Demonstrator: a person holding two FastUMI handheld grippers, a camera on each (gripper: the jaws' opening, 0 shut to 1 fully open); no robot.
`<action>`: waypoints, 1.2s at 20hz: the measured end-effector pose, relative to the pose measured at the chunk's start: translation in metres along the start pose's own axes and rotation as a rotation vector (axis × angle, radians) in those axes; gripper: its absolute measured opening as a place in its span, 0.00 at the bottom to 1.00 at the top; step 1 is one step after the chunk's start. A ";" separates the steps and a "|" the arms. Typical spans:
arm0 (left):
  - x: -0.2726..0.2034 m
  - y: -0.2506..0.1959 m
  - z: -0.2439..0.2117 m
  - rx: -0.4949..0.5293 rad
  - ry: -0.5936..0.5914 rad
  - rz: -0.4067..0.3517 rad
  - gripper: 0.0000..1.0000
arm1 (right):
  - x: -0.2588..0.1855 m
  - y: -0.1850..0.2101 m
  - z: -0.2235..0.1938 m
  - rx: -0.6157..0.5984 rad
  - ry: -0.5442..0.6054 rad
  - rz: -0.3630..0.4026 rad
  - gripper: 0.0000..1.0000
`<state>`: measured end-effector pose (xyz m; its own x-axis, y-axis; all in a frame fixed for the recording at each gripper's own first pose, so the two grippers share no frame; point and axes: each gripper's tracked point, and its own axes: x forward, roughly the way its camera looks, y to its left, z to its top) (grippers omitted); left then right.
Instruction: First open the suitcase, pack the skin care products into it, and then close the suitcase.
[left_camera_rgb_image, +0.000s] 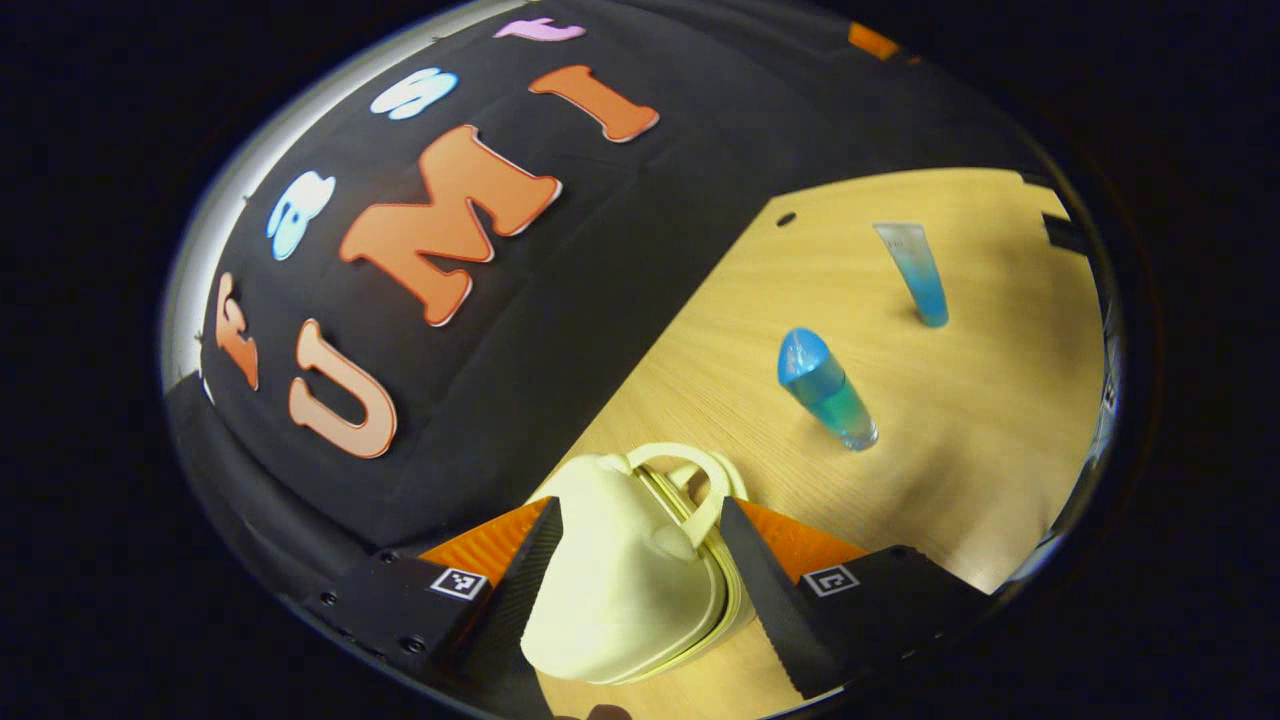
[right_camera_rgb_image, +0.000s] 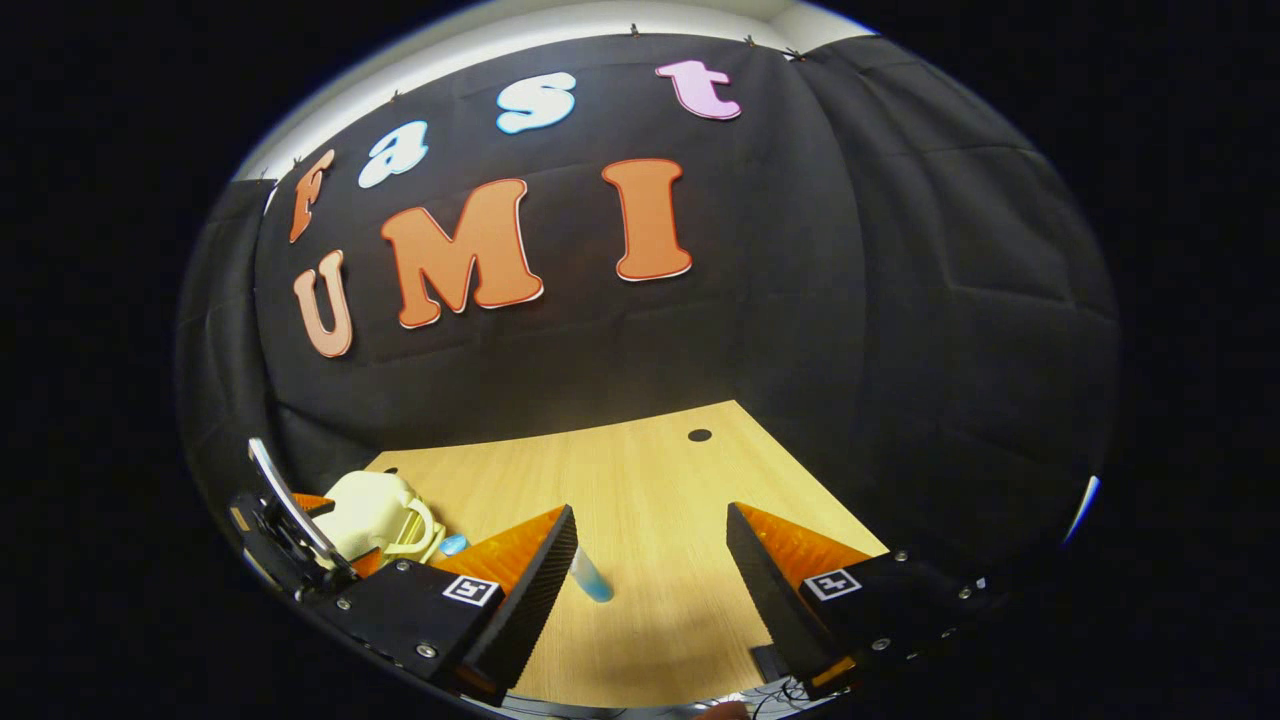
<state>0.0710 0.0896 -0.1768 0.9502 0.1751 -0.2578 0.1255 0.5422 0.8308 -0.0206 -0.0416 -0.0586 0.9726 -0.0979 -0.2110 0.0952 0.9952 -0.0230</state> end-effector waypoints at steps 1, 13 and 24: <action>0.009 -0.004 -0.004 0.050 0.013 -0.002 0.98 | 0.002 -0.003 -0.003 0.009 0.013 -0.006 0.95; 0.084 -0.033 -0.027 0.223 0.157 -0.069 0.98 | 0.024 -0.034 -0.018 0.063 0.085 -0.086 0.95; 0.098 -0.051 -0.029 0.312 0.260 -0.199 0.04 | 0.026 -0.030 -0.016 0.087 0.099 -0.084 0.95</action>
<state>0.1496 0.1025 -0.2590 0.8006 0.3143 -0.5102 0.4167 0.3199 0.8509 -0.0017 -0.0744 -0.0789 0.9353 -0.1760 -0.3069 0.1973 0.9796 0.0394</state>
